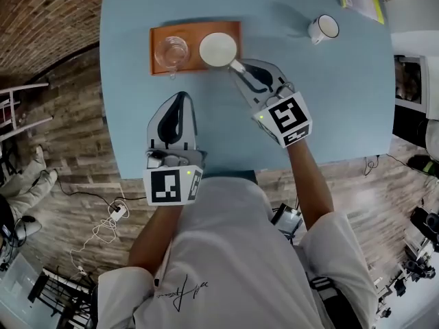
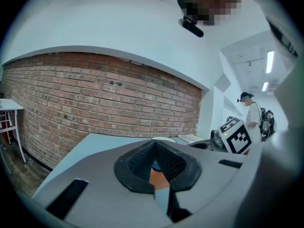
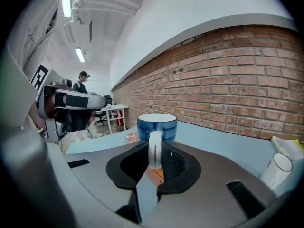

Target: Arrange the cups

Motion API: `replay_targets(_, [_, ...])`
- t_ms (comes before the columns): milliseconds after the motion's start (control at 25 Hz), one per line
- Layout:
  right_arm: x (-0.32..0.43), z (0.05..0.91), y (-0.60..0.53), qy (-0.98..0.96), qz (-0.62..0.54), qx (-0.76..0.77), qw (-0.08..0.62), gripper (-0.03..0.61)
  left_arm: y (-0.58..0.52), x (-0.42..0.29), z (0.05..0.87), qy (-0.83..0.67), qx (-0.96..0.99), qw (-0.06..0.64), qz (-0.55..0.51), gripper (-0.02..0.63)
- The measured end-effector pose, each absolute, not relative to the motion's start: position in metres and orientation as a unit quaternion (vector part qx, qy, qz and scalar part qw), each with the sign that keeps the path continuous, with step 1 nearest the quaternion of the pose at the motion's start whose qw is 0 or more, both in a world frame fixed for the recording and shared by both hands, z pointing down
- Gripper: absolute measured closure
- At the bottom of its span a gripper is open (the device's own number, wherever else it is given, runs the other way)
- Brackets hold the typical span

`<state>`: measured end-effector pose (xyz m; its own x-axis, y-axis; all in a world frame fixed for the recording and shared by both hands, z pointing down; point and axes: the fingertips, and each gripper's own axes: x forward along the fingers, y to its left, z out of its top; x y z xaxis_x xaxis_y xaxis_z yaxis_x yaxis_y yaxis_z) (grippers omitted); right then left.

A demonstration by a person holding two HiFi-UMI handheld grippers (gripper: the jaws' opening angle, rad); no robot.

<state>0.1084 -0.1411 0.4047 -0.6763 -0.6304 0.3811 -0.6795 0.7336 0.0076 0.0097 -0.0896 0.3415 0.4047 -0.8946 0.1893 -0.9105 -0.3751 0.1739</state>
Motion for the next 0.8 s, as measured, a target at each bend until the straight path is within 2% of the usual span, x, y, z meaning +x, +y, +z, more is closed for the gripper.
replay_targets(800, [0.101, 0.387, -0.112, -0.848, 0.1, 0.497, 0.156, 0.512, -0.077, -0.007, 0.339, -0.466, 0.875, 0.131, 0.017, 0.604])
